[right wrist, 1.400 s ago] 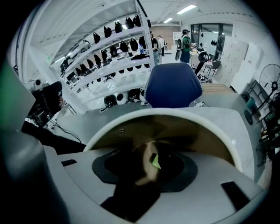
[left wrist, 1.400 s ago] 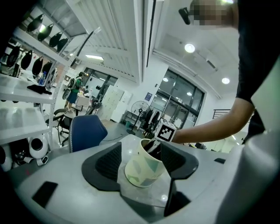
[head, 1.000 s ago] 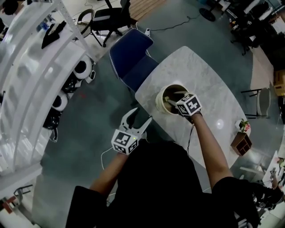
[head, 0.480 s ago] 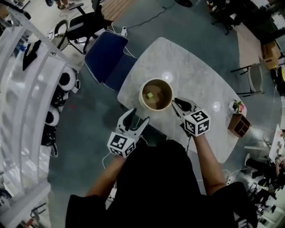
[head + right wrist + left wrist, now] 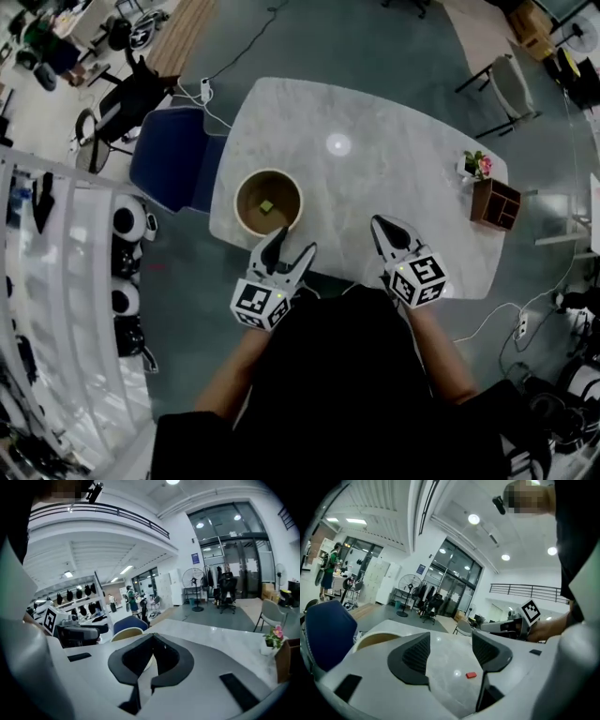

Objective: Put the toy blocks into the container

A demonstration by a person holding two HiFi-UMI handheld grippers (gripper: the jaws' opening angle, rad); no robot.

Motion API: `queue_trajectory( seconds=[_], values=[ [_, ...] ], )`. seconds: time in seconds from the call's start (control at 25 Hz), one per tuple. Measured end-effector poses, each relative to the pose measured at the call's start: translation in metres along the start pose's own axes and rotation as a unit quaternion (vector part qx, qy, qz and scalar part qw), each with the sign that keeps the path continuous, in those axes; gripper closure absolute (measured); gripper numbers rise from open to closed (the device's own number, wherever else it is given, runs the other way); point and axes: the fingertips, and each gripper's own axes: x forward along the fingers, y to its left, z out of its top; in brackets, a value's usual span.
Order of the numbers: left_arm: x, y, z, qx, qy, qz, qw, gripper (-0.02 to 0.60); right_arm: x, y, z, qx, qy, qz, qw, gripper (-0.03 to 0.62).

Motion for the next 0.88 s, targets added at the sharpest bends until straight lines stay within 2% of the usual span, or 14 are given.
queue_trajectory(
  seconds=[0.12, 0.44, 0.56, 0.72, 0.8, 0.88],
  values=[
    [0.035, -0.030, -0.007, 0.013, 0.024, -0.024, 0.9993, 0.325, -0.036, -0.034, -0.010, 0.018, -0.006, -0.030, 0.999, 0.594],
    [0.122, -0.099, -0.048, 0.058, 0.089, -0.063, 0.9924, 0.325, -0.117, -0.104, -0.028, 0.042, -0.036, -0.068, 0.996, 0.594],
    [0.150, -0.128, -0.074, 0.085, 0.129, -0.084, 0.9845, 0.318, -0.138, -0.131, -0.037, 0.055, -0.043, -0.073, 0.995, 0.594],
    [0.177, -0.152, -0.115, 0.127, 0.185, -0.101, 0.9692, 0.313, -0.159, -0.158, -0.048, 0.061, -0.045, -0.064, 0.995, 0.594],
    [0.189, -0.159, -0.137, 0.123, 0.212, -0.101, 0.9642, 0.311, -0.169, -0.172, -0.055, 0.060, -0.043, -0.057, 0.996, 0.594],
    [0.201, -0.163, -0.160, 0.098, 0.238, -0.096, 0.9615, 0.311, -0.178, -0.185, -0.062, 0.062, -0.041, -0.053, 0.996, 0.594]
  ],
)
